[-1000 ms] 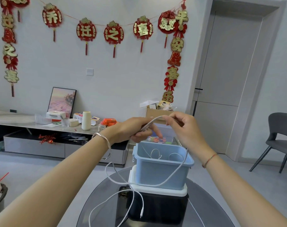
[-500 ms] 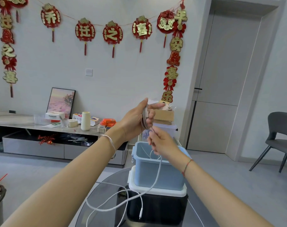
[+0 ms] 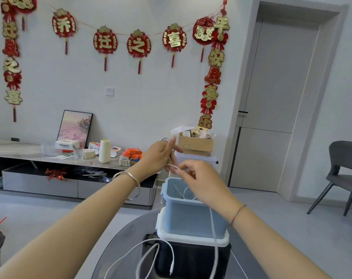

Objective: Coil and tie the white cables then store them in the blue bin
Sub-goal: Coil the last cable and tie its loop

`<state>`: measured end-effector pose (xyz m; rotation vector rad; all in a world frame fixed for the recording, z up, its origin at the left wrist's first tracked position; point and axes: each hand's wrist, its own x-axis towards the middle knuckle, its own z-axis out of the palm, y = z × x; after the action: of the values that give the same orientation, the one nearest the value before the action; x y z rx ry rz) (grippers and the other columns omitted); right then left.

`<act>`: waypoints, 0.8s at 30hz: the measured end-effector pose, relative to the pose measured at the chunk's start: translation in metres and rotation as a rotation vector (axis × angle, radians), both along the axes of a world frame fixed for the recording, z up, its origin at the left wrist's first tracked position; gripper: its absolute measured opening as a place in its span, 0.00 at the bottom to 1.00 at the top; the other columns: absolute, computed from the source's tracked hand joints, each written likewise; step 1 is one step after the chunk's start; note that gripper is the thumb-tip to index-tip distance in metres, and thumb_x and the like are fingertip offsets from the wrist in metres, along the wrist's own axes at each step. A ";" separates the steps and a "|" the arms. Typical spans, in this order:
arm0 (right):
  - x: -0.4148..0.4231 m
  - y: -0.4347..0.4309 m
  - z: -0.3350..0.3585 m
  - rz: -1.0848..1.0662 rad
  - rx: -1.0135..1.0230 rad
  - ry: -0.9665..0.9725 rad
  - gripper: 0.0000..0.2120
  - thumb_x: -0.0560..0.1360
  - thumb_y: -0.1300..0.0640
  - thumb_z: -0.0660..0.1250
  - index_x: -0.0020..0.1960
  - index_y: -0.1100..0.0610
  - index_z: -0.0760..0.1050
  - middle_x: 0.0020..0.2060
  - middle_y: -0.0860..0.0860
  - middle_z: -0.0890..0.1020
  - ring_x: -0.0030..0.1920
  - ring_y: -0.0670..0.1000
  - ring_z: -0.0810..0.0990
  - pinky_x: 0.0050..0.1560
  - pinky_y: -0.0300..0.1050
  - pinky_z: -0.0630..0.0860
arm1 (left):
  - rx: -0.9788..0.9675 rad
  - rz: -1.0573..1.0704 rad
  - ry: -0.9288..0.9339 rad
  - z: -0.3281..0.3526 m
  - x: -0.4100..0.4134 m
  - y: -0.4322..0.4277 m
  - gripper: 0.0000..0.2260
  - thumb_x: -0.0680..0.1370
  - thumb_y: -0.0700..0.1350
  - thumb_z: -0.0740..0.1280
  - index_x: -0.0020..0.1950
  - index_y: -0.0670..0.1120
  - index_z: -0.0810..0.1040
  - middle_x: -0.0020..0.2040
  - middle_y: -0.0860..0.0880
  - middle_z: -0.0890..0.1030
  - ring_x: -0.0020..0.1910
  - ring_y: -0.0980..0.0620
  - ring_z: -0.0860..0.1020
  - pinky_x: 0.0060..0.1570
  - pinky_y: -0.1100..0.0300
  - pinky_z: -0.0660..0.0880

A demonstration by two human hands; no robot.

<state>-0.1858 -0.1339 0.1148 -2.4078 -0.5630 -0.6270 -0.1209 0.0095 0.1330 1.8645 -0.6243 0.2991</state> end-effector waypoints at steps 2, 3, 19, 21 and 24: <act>0.001 -0.010 0.007 -0.042 0.010 -0.092 0.10 0.74 0.45 0.68 0.40 0.51 0.78 0.26 0.46 0.73 0.27 0.44 0.68 0.33 0.43 0.66 | 0.096 -0.048 0.037 0.000 -0.003 0.004 0.24 0.84 0.54 0.48 0.49 0.41 0.79 0.23 0.50 0.76 0.21 0.54 0.73 0.26 0.63 0.72; 0.001 -0.013 0.011 -0.035 0.025 -0.136 0.10 0.72 0.46 0.70 0.38 0.52 0.77 0.25 0.46 0.72 0.27 0.44 0.68 0.33 0.43 0.66 | 0.132 -0.069 0.066 0.000 -0.005 0.006 0.25 0.84 0.53 0.48 0.47 0.42 0.79 0.22 0.50 0.74 0.20 0.54 0.70 0.24 0.63 0.70; 0.024 -0.024 0.009 0.229 0.465 -0.163 0.08 0.75 0.60 0.67 0.49 0.50 0.81 0.29 0.40 0.81 0.27 0.41 0.73 0.30 0.30 0.67 | -0.110 -0.973 0.753 0.020 -0.025 0.033 0.20 0.80 0.55 0.52 0.36 0.45 0.73 0.22 0.54 0.56 0.18 0.56 0.53 0.18 0.68 0.56; 0.027 -0.017 -0.001 0.232 0.602 -0.080 0.09 0.77 0.60 0.64 0.49 0.48 0.80 0.27 0.45 0.78 0.23 0.41 0.68 0.26 0.32 0.65 | -0.240 -0.958 0.703 0.021 -0.028 0.027 0.20 0.80 0.54 0.52 0.35 0.45 0.73 0.21 0.54 0.56 0.18 0.57 0.53 0.17 0.68 0.55; 0.030 -0.007 -0.014 0.238 0.693 0.047 0.11 0.80 0.57 0.58 0.54 0.46 0.77 0.29 0.51 0.77 0.21 0.44 0.66 0.23 0.34 0.65 | -0.501 -0.880 0.597 0.024 -0.030 0.014 0.20 0.80 0.53 0.53 0.34 0.45 0.75 0.18 0.55 0.61 0.17 0.58 0.53 0.18 0.67 0.54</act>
<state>-0.1556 -0.1406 0.1004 -1.6741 -0.4980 -0.5458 -0.1507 0.0237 0.1568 0.9812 -0.7862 -0.6092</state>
